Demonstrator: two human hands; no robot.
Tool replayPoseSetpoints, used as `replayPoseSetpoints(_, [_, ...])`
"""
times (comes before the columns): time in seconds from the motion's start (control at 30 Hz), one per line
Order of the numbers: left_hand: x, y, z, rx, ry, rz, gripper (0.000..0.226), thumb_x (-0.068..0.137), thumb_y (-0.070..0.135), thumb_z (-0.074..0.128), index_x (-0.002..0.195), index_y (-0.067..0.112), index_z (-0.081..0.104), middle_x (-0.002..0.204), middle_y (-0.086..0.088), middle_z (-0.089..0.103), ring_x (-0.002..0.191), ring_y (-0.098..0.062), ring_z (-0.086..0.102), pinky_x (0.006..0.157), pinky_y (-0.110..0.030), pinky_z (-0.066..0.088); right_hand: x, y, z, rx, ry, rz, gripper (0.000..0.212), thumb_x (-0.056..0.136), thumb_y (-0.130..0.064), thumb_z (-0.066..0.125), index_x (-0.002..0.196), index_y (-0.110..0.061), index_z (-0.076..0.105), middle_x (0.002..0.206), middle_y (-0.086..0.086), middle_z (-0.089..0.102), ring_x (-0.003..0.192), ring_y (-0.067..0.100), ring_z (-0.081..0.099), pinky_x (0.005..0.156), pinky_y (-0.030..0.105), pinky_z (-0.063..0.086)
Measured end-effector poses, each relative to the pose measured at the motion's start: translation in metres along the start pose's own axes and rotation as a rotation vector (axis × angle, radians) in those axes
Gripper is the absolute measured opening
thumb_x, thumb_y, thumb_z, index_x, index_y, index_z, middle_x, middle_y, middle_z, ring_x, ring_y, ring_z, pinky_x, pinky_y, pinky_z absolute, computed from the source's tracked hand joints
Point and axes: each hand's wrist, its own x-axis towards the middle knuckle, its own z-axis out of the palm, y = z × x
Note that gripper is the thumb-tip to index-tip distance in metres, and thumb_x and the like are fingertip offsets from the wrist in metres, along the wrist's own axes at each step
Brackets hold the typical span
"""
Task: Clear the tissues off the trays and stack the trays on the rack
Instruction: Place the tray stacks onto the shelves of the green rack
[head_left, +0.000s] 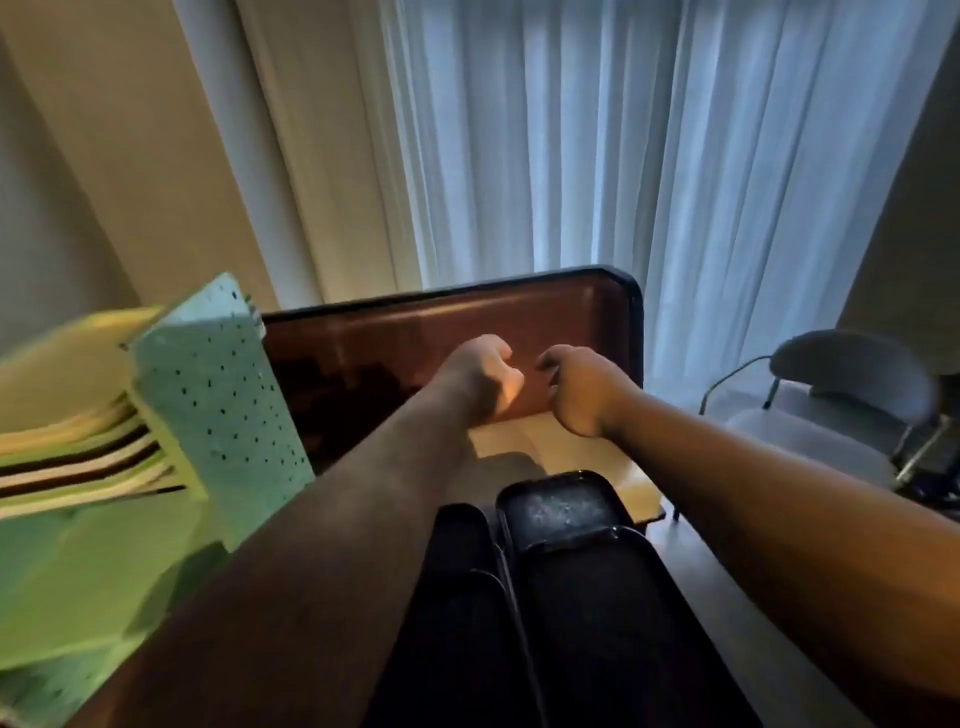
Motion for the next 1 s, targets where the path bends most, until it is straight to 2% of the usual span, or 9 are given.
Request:
replayPoseSetpoints(0.13, [-0.013,-0.063,0.130,-0.033,-0.150,-0.205,0.048,0.089,0.015,0.058,0.137,0.013,0.058,0.133,-0.012,0.065,0.120,-0.030,0.062,0.093,-0.026,0.047,-0.021,0.103,0.100,0.030,-0.182,0.285,0.049,0.092,-0.023,0.060,0.141,-0.021,0.055,0.140,0.010,0.057,0.124,0.032,0.057,0.099,0.032,0.047])
replayPoseSetpoints(0.27, [-0.040,-0.116,0.225,0.007,-0.283,-0.395,0.057,0.088,0.016,0.056,0.145,0.012,0.049,0.143,-0.012,0.057,0.127,-0.030,0.058,0.099,-0.030,0.046,-0.053,0.177,0.178,-0.028,-0.331,0.540,0.054,0.091,-0.031,0.062,0.142,-0.019,0.050,0.143,0.016,0.048,0.132,0.038,0.046,0.107,0.044,0.046])
replayPoseSetpoints(0.4, [-0.057,-0.149,0.266,0.066,-0.401,-0.539,0.058,0.089,0.019,0.055,0.145,0.009,0.044,0.142,-0.014,0.053,0.122,-0.031,0.060,0.094,-0.034,0.052,-0.086,0.216,0.211,-0.097,-0.351,0.731,0.059,0.091,-0.029,0.062,0.146,-0.016,0.042,0.147,0.016,0.040,0.136,0.038,0.039,0.106,0.047,0.043])
replayPoseSetpoints(0.5, [-0.059,-0.168,0.286,0.110,-0.472,-0.603,0.050,0.091,0.018,0.055,0.140,0.006,0.049,0.139,-0.013,0.056,0.115,-0.030,0.062,0.080,-0.032,0.050,-0.099,0.237,0.235,-0.033,-0.345,0.850,0.064,0.094,-0.019,0.056,0.153,-0.015,0.030,0.152,0.015,0.032,0.137,0.038,0.037,0.107,0.049,0.041])
replayPoseSetpoints(0.63, [-0.064,-0.177,0.298,0.143,-0.507,-0.612,0.048,0.092,0.020,0.055,0.138,0.006,0.050,0.132,-0.011,0.058,0.110,-0.030,0.063,0.088,-0.037,0.056,-0.114,0.252,0.252,0.041,-0.203,0.871,0.069,0.090,-0.006,0.049,0.155,-0.017,0.030,0.151,0.013,0.037,0.134,0.037,0.041,0.109,0.050,0.041])
replayPoseSetpoints(0.7, [-0.063,-0.177,0.301,0.095,-0.472,-0.656,0.046,0.091,0.020,0.054,0.135,0.006,0.050,0.126,-0.010,0.061,0.102,-0.027,0.063,0.083,-0.037,0.056,-0.115,0.257,0.253,0.102,-0.140,0.914,0.066,0.088,-0.003,0.047,0.152,-0.016,0.037,0.146,0.014,0.045,0.131,0.037,0.046,0.109,0.054,0.045])
replayPoseSetpoints(0.8, [-0.057,-0.176,0.300,-0.047,-0.333,-0.778,0.045,0.090,0.023,0.056,0.133,0.008,0.053,0.116,-0.005,0.063,0.088,-0.021,0.060,0.071,-0.032,0.049,-0.113,0.260,0.252,0.150,-0.116,0.824,0.055,0.091,-0.003,0.045,0.145,-0.015,0.046,0.136,0.013,0.051,0.122,0.035,0.051,0.105,0.053,0.048])
replayPoseSetpoints(0.9, [-0.047,-0.179,0.296,-0.134,-0.187,-0.799,0.058,0.089,0.026,0.059,0.143,0.013,0.046,0.133,-0.006,0.058,0.110,-0.025,0.061,0.085,-0.036,0.053,-0.097,0.263,0.244,0.209,-0.029,0.728,0.053,0.091,0.002,0.041,0.143,-0.010,0.049,0.135,0.015,0.049,0.125,0.035,0.048,0.108,0.049,0.045])
replayPoseSetpoints(1.0, [-0.024,-0.179,0.288,-0.211,-0.136,-0.745,0.060,0.091,0.027,0.059,0.147,0.014,0.044,0.144,-0.007,0.053,0.121,-0.026,0.058,0.089,-0.032,0.047,-0.062,0.266,0.234,0.299,-0.001,0.695,0.051,0.092,0.003,0.041,0.140,-0.010,0.051,0.128,0.010,0.046,0.118,0.031,0.051,0.105,0.044,0.047])
